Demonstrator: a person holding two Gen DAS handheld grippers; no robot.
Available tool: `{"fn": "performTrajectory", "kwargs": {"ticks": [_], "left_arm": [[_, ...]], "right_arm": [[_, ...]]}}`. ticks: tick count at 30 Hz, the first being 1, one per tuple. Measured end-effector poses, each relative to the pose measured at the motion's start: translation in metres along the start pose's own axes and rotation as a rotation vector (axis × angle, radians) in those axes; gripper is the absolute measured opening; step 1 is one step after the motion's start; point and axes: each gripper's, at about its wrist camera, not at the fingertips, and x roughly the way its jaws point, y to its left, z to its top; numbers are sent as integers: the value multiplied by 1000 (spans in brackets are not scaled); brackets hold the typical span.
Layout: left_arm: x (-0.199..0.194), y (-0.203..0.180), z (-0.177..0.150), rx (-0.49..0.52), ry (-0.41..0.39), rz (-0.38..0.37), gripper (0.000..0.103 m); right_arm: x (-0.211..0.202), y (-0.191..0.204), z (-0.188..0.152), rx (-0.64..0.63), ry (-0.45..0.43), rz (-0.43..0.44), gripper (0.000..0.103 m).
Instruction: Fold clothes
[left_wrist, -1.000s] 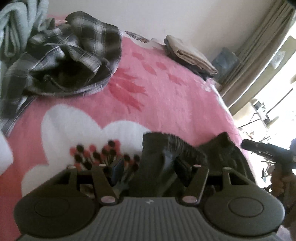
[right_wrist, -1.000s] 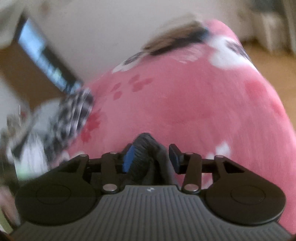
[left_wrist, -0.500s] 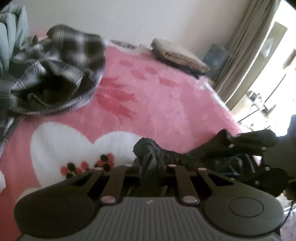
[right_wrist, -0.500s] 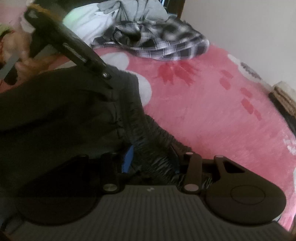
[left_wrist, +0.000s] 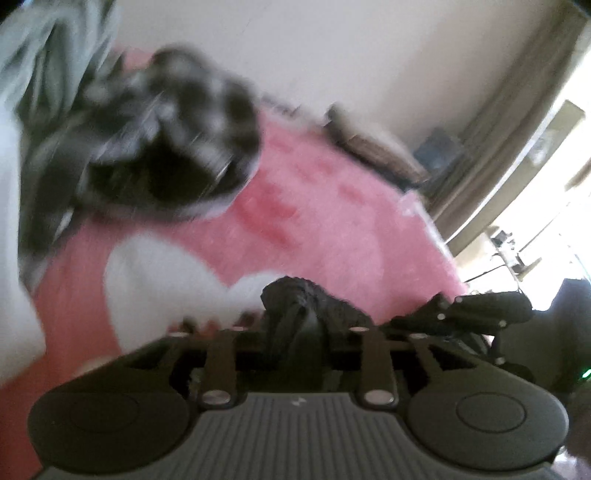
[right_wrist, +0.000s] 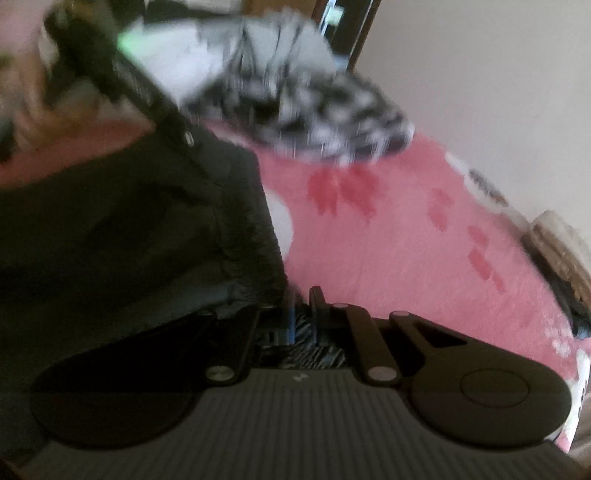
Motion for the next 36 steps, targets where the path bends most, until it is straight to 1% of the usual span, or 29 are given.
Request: {"fn": "performTrajectory", "kwargs": {"ticks": [1,2,4,5,6,7,8,9,11,12,13,14,15,16,17,18,20,22,25,28,31,33,35,36], "left_arm": [[2,2,-2,-18,13,3,39],[5,4,-3,-35,25,7,40],[6,5,-4,-47,34,2,44],[8,4,-4,-49,40,0,45],[9,3,-4,-46,46,-2,45],[11,2,-4,-42,52,-4,44],[12,1,-4,-37,57,-6,43],[14,0,-3,-29,64,-4,41],[16,-3,-5,-9,70,10,32],[17,-5,-7,7,77,20,22],[18,-7,-9,19,77,33,18],[20,-9,-10,31,76,46,16],[20,-12,-11,41,68,52,13],[20,-15,-11,51,58,61,11],[19,-19,-11,64,47,70,11],[18,-22,-11,72,36,76,10],[14,-28,-8,74,16,68,9],[12,-35,-1,86,-7,50,9],[18,-50,14,142,-25,32,9],[33,-59,30,179,-33,45,9],[51,-56,43,180,-45,76,9],[66,-53,46,191,-27,114,10],[75,-47,42,194,-5,150,12],[79,-44,40,196,6,168,18]], "right_arm": [[6,0,-2,10,6,-5,8],[3,-5,-3,58,-9,-5,10],[-16,-22,-2,185,-39,-37,19],[-31,-33,-7,256,-83,-57,31],[-45,-44,-12,331,-121,-79,51],[-56,-57,-22,423,-137,-107,60],[-65,-71,-32,515,-147,-131,66],[-69,-86,-45,612,-131,-135,66],[-65,-112,-74,803,-78,-114,68],[-59,-122,-88,896,-41,-94,68],[-54,-131,-101,983,-11,-72,68],[-50,-134,-111,1043,-15,-47,67],[-52,-134,-117,1072,-45,-40,57],[-54,-134,-121,1097,-69,-31,45],[-54,-133,-123,1107,-68,-18,13],[-54,-131,-124,1116,-70,-11,7],[-63,-126,-125,1102,-90,-39,5],[-76,-126,-121,1097,-142,-76,4],[-100,-135,-113,1075,-220,-123,3],[-108,-151,-106,1032,-247,-157,3],[-106,-165,-106,1018,-263,-192,3],[-93,-170,-105,986,-249,-211,4],[-67,-171,-105,935,-189,-221,6],[-52,-171,-106,914,-139,-212,8]]}}
